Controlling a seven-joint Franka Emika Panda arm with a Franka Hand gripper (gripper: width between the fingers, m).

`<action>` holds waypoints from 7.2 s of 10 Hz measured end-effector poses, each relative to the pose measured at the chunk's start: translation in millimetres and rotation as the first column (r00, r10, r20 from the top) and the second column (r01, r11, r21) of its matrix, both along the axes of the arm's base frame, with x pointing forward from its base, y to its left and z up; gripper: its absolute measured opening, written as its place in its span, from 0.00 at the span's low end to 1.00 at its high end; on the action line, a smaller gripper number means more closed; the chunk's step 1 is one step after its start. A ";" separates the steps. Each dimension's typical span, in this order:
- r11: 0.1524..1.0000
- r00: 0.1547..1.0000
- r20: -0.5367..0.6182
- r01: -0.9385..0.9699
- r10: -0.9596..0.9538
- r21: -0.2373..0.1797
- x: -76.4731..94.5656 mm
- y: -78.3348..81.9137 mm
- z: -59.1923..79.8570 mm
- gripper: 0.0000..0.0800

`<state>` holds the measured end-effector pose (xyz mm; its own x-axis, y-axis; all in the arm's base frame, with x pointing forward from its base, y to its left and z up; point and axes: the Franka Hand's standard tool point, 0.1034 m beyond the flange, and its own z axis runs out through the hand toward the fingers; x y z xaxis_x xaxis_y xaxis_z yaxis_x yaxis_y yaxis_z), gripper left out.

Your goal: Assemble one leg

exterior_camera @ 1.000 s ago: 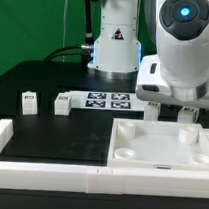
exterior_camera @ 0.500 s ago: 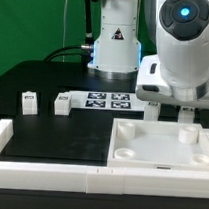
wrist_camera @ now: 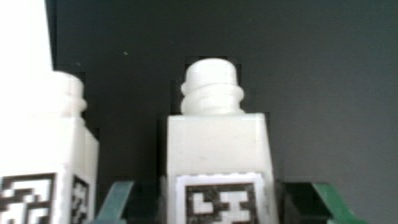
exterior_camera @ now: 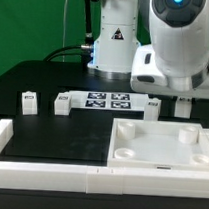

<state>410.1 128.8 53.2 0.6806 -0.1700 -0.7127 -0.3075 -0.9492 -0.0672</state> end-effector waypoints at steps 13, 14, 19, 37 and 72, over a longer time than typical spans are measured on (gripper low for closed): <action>0.991 0.683 0.726 0.024 0.079 -0.130 70.9 -9.2 33.8 0.36; 0.991 0.629 0.773 0.031 0.085 -0.133 75.6 -8.4 38.5 0.36; 0.991 0.469 0.879 0.058 0.082 -0.123 96.1 0.7 56.0 0.36; 0.980 0.343 0.918 -0.088 0.198 -0.178 219.4 -14.1 39.9 0.36; 0.977 0.399 0.893 -0.103 0.210 -0.184 193.5 -21.4 20.1 0.81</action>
Offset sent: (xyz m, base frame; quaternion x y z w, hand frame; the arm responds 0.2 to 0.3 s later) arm 0.0000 0.0000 0.0000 0.0000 0.0000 0.0000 1.0000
